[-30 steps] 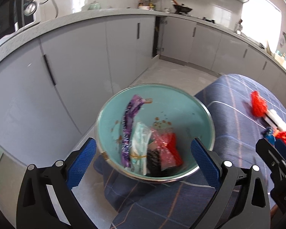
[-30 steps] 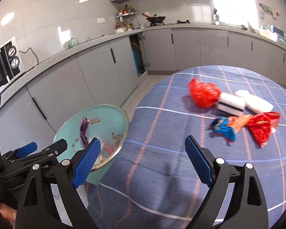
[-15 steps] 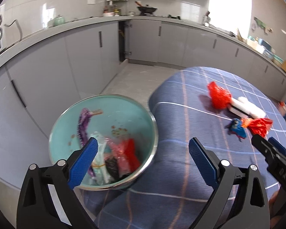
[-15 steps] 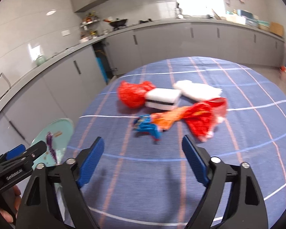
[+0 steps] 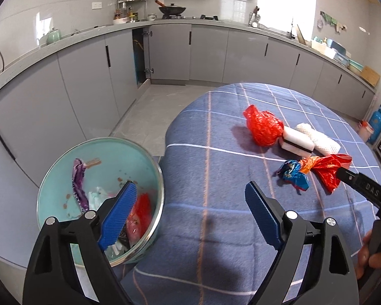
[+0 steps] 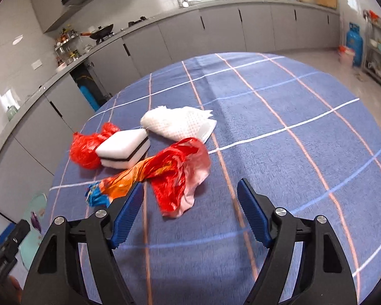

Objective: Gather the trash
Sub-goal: 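Move both tools back toward the remaining trash on the table, then grasp the orange-red plastic bag with the right tool while the left tool grasps the red bag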

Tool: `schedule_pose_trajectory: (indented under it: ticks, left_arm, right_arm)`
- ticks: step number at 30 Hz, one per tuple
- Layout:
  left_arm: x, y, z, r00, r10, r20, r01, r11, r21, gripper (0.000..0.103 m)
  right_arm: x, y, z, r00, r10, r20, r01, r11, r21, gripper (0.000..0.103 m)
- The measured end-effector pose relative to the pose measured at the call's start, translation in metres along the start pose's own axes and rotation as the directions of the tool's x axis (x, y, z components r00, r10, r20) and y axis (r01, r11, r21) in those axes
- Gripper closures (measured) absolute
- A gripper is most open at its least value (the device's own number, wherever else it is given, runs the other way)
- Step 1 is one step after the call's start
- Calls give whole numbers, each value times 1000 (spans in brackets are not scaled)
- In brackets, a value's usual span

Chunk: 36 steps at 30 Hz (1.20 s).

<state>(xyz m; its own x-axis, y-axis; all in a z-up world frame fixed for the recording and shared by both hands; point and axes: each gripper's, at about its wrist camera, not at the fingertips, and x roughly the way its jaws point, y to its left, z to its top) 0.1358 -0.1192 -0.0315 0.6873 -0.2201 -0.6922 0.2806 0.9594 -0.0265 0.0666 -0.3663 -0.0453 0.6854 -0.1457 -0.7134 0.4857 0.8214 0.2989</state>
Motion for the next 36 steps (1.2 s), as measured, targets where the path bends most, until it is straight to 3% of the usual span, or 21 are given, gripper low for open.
schedule_pose_trajectory:
  ticks: [6, 8, 9, 11, 17, 26, 31, 36]
  left_arm:
    - [11, -12, 14, 1000, -16, 1, 16, 1000, 10, 18]
    - [14, -14, 18, 1000, -15, 0, 14, 1000, 15, 18]
    - [16, -15, 19, 1000, -14, -1, 14, 1000, 18, 18]
    - [21, -17, 22, 1000, -12, -5, 12, 1000, 21, 18]
    - [37, -26, 34, 999, -30, -17, 31, 999, 20, 18]
    - [63, -55, 64, 996, -92, -2, 92, 996, 12, 18]
    - [87, -79, 78, 996, -90, -6, 90, 996, 27, 18]
    - [116, -89, 83, 993, -104, -60, 105, 994, 11, 40]
  right_arm:
    - [21, 4, 15, 999, 10, -44, -10, 1000, 3, 27]
    - [28, 7, 16, 997, 17, -69, -17, 1000, 6, 42]
    - [31, 9, 16, 997, 8, -72, -8, 1000, 3, 44]
    - [33, 11, 16, 997, 13, -78, -13, 1000, -9, 62]
    - [29, 8, 12, 996, 48, -79, -49, 999, -10, 82]
    - [-2, -12, 25, 1000, 14, 23, -14, 1000, -26, 87]
    - [-11, -28, 40, 997, 11, 74, -11, 1000, -3, 88]
    - [-18, -38, 48, 996, 15, 92, -16, 1000, 15, 88]
